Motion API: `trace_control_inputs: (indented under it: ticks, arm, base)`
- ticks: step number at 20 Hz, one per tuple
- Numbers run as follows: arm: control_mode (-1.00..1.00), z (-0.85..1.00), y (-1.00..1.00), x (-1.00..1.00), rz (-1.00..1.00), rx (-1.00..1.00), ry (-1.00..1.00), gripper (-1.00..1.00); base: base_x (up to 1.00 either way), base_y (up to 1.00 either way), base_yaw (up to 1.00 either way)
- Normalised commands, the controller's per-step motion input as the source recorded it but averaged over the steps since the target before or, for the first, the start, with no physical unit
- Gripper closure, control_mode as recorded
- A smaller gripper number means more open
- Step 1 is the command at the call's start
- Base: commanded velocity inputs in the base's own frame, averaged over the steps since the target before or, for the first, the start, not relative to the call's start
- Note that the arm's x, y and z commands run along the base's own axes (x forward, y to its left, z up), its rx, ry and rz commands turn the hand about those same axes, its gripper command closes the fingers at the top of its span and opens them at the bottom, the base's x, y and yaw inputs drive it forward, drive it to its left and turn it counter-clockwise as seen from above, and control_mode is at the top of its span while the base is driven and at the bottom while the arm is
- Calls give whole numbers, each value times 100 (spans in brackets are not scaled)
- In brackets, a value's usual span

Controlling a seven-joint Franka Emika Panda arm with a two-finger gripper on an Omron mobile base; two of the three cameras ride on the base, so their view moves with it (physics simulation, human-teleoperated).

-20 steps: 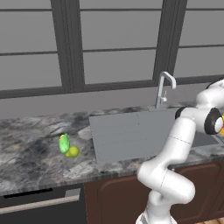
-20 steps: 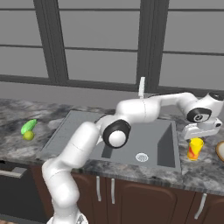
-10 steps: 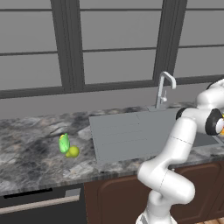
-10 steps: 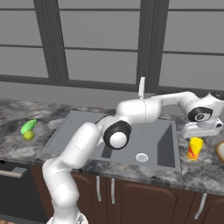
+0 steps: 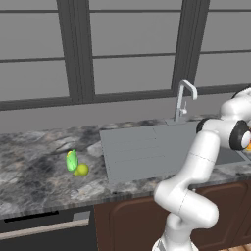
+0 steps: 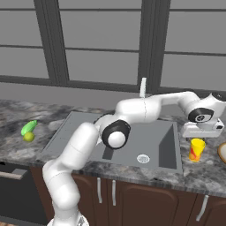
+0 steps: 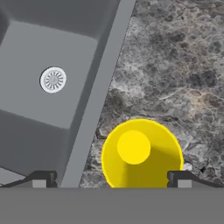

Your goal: Remove the pear and corn from the sink. Then move the bowl and cup from the counter to the sink for washing.

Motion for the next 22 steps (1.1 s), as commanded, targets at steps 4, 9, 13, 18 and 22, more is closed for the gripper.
trace_control_inputs:
  ticks: [4, 9, 13, 18, 22]
  arm:
    - [-100, -7, 23, -6, -7, -5, -3, -100]
    - [-100, -7, 25, -6, -7, -9, -1, -100]
    - [-100, -1, 23, -7, -8, -9, 0, -100]
    - [-100, -9, 11, 0, -8, -10, 1, -100]
    - [-100, -15, 2, 20, -6, -12, 7, -100]
  base:
    - [0, 0, 0]
    - [0, 0, 0]
    - [0, 0, 0]
    - [0, 0, 0]
    - [0, 0, 0]
